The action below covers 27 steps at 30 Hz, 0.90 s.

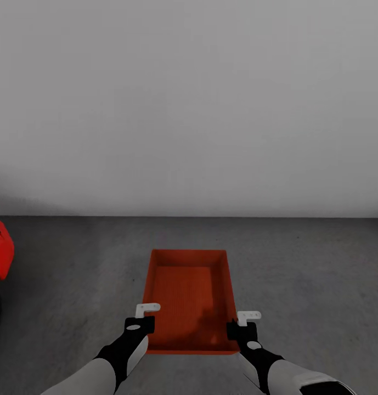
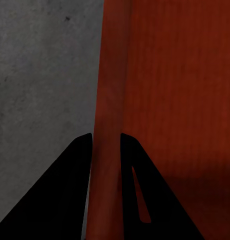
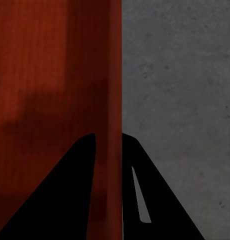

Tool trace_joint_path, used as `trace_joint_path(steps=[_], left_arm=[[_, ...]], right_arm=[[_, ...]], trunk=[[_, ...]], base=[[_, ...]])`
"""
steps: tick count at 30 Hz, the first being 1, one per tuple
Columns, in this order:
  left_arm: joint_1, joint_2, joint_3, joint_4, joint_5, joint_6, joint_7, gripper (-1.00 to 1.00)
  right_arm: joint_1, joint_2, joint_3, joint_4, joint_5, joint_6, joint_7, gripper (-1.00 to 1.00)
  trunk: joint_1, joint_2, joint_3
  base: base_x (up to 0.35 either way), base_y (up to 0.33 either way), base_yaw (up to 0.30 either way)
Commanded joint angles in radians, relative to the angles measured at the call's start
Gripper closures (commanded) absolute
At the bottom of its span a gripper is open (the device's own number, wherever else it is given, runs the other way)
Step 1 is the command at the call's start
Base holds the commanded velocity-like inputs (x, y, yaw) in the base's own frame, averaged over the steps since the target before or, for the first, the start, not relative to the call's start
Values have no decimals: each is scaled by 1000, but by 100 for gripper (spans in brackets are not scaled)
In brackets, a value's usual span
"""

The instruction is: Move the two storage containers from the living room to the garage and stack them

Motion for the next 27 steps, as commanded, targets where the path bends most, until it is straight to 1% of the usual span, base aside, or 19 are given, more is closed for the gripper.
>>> trace_joint_path(steps=[1,11,19,22,27], left_arm=[[-1,0,58,-6,7,-33,15,100],[-1,-3,58,-6,6,-33,15,100],[-1,-1,58,-7,7,-33,15,100],[-1,0,58,-7,7,-33,14,100],[-1,1,58,-7,7,-33,14,100]], right_arm=[[0,1,-56,1,13,1,7,100],[0,1,-56,1,13,1,7,100],[0,1,-56,1,13,1,7,100],[0,1,-56,1,13,1,7,100],[0,1,-56,1,13,1,7,100]], trunk=[[0,-1,-1],[0,-1,-1],[0,-1,-1],[0,-1,-1],[0,-1,-1]], base=[[0,0,0],[0,0,0],[8,0,0],[143,0,0],[268,0,0]])
